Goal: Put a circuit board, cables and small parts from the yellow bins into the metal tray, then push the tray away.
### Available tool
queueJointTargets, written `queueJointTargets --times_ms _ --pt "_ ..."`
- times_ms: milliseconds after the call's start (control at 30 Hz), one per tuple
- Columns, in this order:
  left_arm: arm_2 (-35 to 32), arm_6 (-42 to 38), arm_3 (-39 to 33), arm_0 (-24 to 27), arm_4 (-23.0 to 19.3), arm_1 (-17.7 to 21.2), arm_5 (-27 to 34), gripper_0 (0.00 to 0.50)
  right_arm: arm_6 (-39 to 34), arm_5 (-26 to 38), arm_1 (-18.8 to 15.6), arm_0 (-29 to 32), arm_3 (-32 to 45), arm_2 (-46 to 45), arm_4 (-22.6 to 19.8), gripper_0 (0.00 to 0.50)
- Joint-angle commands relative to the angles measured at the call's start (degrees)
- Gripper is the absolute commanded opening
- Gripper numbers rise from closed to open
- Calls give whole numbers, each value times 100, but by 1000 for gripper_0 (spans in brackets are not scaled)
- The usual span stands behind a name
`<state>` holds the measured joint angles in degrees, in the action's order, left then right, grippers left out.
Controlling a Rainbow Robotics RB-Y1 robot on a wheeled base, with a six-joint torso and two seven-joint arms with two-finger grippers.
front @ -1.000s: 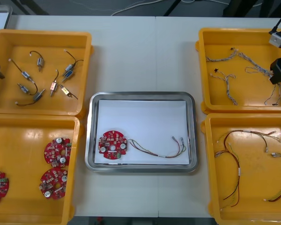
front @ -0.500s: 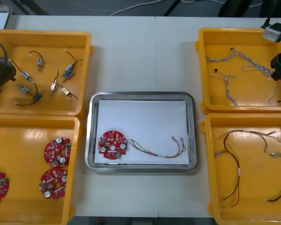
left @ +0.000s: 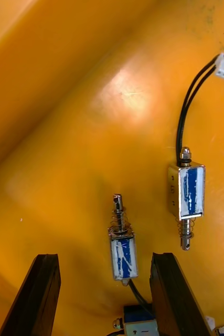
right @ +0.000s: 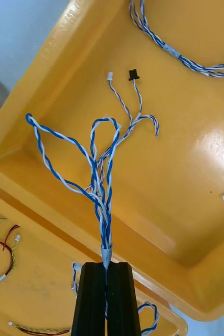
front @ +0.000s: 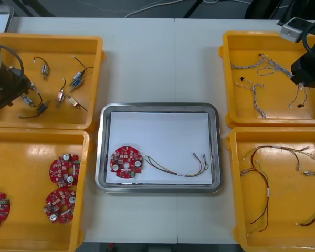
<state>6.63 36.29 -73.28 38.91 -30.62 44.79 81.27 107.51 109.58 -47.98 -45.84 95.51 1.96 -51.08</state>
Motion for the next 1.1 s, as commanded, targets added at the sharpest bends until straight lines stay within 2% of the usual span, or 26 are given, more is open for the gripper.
queueJointTargets --times_ms 33,333,700,900,1033,1067,1100 --pt "13 -298 -28 275 205 -208 -173 500 -169 42 96 295 495 -398 -104 0" --pt "57 -175 201 284 179 -331 -392 497 -345 42 104 603 908 -556 -175 0" --pt "180 62 447 275 363 -322 -392 483 -582 42 228 700 1180 -548 -166 0" --pt "180 89 570 275 398 -322 -472 457 -1057 42 342 902 1576 -548 -60 0" --pt "180 80 570 275 381 -322 -472 335 -1347 42 368 946 1734 -548 -60 0" --pt "180 89 570 275 372 -322 -472 271 -1355 42 368 954 1743 -548 -34 0" --pt "180 89 570 275 363 -322 -472 179 -1355 42 386 954 1743 -548 -8 0"
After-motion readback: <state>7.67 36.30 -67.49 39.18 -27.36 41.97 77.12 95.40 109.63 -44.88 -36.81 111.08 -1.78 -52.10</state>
